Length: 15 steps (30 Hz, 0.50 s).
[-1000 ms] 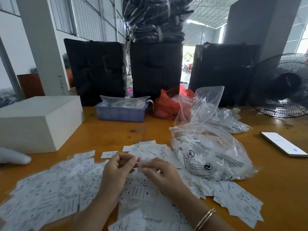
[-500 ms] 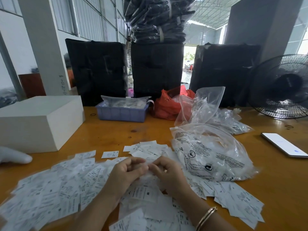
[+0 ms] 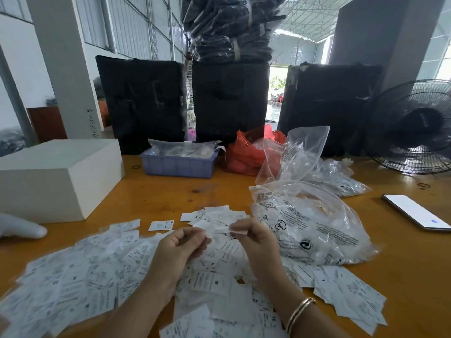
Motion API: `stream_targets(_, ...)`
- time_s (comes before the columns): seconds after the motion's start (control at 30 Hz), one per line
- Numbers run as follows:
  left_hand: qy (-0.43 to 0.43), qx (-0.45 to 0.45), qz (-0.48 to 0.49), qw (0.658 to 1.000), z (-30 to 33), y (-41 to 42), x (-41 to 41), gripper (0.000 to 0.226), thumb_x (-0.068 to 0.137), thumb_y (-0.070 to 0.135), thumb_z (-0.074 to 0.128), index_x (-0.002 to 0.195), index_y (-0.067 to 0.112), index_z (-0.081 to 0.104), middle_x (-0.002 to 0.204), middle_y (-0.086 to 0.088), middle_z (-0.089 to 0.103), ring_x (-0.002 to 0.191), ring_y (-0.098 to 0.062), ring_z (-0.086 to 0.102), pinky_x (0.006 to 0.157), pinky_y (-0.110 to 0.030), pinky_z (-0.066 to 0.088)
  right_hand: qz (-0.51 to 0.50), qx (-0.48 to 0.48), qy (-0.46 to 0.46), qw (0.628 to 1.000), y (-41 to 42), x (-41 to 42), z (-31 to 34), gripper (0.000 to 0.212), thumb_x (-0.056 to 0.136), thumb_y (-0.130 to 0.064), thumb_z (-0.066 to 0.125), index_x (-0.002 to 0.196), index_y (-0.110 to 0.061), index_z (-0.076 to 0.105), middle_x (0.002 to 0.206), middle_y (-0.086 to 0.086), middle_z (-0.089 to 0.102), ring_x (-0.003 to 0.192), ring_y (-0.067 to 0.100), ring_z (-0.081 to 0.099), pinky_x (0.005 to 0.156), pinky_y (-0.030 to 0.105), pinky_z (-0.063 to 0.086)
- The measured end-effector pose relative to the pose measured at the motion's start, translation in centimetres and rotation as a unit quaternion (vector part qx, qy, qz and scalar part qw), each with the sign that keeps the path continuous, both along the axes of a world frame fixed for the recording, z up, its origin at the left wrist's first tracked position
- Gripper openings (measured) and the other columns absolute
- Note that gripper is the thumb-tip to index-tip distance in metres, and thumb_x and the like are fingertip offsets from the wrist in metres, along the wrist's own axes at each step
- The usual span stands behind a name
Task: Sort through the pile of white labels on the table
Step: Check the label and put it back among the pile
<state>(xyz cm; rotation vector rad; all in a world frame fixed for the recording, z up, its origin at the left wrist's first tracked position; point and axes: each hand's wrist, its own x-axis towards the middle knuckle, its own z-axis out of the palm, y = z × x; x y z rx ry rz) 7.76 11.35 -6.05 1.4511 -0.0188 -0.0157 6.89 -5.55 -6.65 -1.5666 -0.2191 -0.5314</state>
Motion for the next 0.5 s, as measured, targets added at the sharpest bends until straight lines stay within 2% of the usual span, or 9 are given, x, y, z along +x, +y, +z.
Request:
stream_targets(0.07,0.006,-0.021,-0.002,1.000,0.03,-0.02,-0.01,0.032,0.066,0.028,0.071,0.093,0.012,0.070,0.084,-0.006,0.075,0.075,-0.012,0.072,0.058,-0.013,0.053,-0.002,-0.007,-0.027,1.000,-0.07,0.10,-0.12,0.048,0.079,0.013,0.063,0.070,-0.033,0.073,0.090,-0.008,0.069,0.089,0.009,0.065,0.080,0.024,0.052)
stream_targets(0.2,0.014,-0.053,-0.011,0.998,0.08,0.01,-0.01,0.036,0.063,0.029,0.073,0.093,0.010,0.070,0.084,-0.008,0.075,0.071,-0.012,0.072,0.057,-0.014,0.053,-0.008,-0.022,-0.047,0.999,-0.14,0.31,-0.37,0.050,0.078,0.013,0.064,0.070,-0.035,0.074,0.098,-0.010,0.068,0.097,0.011,0.063,0.086,0.030,0.053)
stream_targets(0.3,0.029,-0.066,-0.018,0.997,0.04,0.06,0.04,0.037,0.061,0.029,0.074,0.093,0.010,0.071,0.084,-0.009,0.075,0.071,-0.013,0.072,0.056,-0.015,0.053,0.002,-0.043,-0.054,0.998,-0.01,0.25,-0.48,0.050,0.079,0.013,0.063,0.070,-0.035,0.073,0.102,-0.011,0.067,0.103,0.010,0.061,0.088,0.029,0.051)
stream_targets(0.43,0.053,-0.074,-0.024,0.996,0.08,0.02,0.12,0.036,0.061,0.028,0.073,0.092,0.010,0.071,0.084,-0.010,0.075,0.068,-0.013,0.071,0.054,-0.017,0.053,0.024,-0.048,-0.061,0.997,0.28,0.05,-0.26,0.046,0.076,0.013,0.067,0.067,-0.032,0.074,0.106,-0.002,0.063,0.104,0.009,0.060,0.085,0.027,0.052)
stream_targets(0.5,0.062,-0.080,-0.027,0.995,0.12,-0.06,0.12,0.036,0.061,0.027,0.073,0.093,0.009,0.071,0.083,-0.011,0.075,0.066,-0.013,0.071,0.053,-0.018,0.054,0.016,-0.042,-0.048,0.998,0.35,-0.01,-0.13,0.049,0.077,0.012,0.066,0.065,-0.035,0.073,0.106,-0.001,0.061,0.100,0.006,0.060,0.081,0.023,0.051)
